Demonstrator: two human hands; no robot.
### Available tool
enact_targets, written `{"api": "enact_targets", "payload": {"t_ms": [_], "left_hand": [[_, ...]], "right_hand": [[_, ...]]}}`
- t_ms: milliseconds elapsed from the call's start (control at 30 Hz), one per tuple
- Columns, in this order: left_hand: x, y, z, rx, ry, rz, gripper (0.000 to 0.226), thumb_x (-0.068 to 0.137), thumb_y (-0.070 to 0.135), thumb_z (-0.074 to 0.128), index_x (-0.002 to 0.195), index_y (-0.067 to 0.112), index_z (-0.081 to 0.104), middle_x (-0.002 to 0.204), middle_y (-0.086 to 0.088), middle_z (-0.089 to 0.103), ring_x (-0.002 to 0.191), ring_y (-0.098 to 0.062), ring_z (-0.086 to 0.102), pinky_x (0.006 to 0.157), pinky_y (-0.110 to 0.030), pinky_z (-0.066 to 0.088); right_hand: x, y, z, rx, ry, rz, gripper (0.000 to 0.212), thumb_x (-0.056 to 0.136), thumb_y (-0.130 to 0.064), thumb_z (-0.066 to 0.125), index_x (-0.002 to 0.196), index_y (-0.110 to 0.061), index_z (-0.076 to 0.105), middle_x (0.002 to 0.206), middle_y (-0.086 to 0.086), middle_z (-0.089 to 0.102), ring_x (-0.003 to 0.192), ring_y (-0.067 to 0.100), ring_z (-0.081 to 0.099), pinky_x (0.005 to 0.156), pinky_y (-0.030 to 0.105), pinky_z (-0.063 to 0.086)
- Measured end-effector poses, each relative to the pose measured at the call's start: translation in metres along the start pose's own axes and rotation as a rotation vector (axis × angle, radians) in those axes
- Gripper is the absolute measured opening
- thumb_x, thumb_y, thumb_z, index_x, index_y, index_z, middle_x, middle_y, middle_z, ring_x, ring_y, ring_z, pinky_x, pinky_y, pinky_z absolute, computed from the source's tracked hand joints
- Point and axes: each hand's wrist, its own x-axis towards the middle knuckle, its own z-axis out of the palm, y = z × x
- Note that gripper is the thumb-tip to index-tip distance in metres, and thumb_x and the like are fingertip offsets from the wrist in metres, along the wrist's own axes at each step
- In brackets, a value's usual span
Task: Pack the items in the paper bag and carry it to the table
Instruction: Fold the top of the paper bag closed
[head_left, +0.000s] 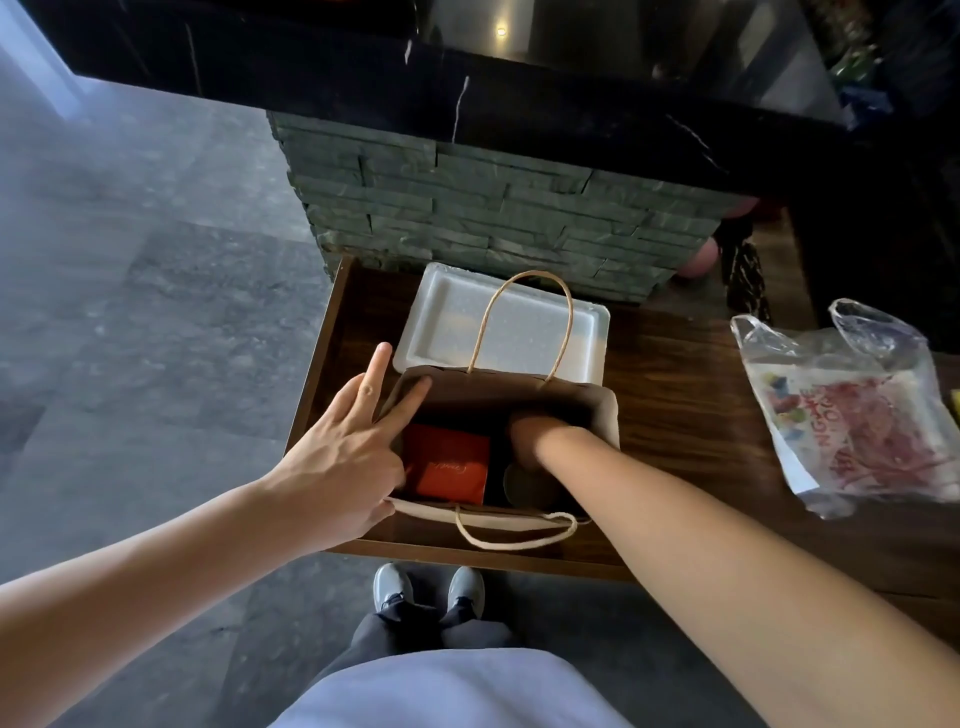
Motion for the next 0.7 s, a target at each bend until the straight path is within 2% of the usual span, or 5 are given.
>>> {"api": "enact_targets", "payload": {"t_ms": [167, 333, 467, 567, 700], "left_hand": [[-0.001, -0.004, 0.005, 0.048, 0.036, 0.021, 0.024, 0.053, 0.039, 0.091, 0.057, 0.030, 0.069, 0.154, -0.016, 0.034, 0.145, -0.054, 0.001, 0.112, -0.066, 0.024], [-0.002, -0.007, 0.013, 0.036, 0.024, 0.065, 0.024, 0.054, 0.043, 0.090, 0.060, 0.032, 0.069, 0.157, -0.012, 0.031, 0.146, -0.051, -0.003, 0.112, -0.065, 0.024], [-0.003, -0.009, 0.011, 0.022, 0.030, 0.154, 0.021, 0.058, 0.047, 0.087, 0.069, 0.037, 0.073, 0.160, -0.010, 0.025, 0.146, -0.050, 0.000, 0.112, -0.060, 0.024], [-0.006, -0.014, 0.009, -0.029, 0.083, 0.204, 0.044, 0.066, 0.048, 0.084, 0.107, 0.044, 0.069, 0.164, -0.008, 0.014, 0.148, -0.044, 0.002, 0.110, -0.054, 0.032], [-0.024, -0.024, 0.009, -0.375, 0.269, 0.050, 0.095, 0.065, 0.053, 0.082, 0.147, 0.036, 0.036, 0.164, 0.000, 0.014, 0.147, -0.026, 0.022, 0.106, -0.049, 0.039]], "right_hand": [[-0.057, 0.013, -0.041, 0.042, 0.105, -0.134, 0.038, 0.093, -0.017, 0.057, 0.131, -0.018, 0.060, 0.126, 0.009, 0.063, 0.109, 0.027, 0.062, 0.093, 0.035, 0.051], [-0.167, 0.081, -0.057, 0.586, 0.472, -0.319, 0.035, 0.085, -0.036, 0.066, 0.119, -0.046, 0.062, 0.108, -0.026, 0.069, 0.094, -0.009, 0.066, 0.079, 0.019, 0.053], [-0.172, 0.108, -0.005, 0.899, 0.312, -0.216, 0.052, 0.076, -0.013, 0.079, 0.115, -0.044, 0.065, 0.113, -0.015, 0.070, 0.101, 0.002, 0.068, 0.085, 0.032, 0.058], [-0.150, 0.105, 0.041, 0.950, 0.259, -0.079, 0.072, 0.070, -0.007, 0.084, 0.130, -0.035, 0.053, 0.121, -0.014, 0.062, 0.111, 0.005, 0.061, 0.091, 0.032, 0.055], [-0.133, 0.095, 0.074, 0.992, 0.284, 0.012, 0.082, 0.072, -0.014, 0.085, 0.140, -0.034, 0.044, 0.132, -0.014, 0.053, 0.122, 0.006, 0.050, 0.095, 0.026, 0.048]]}}
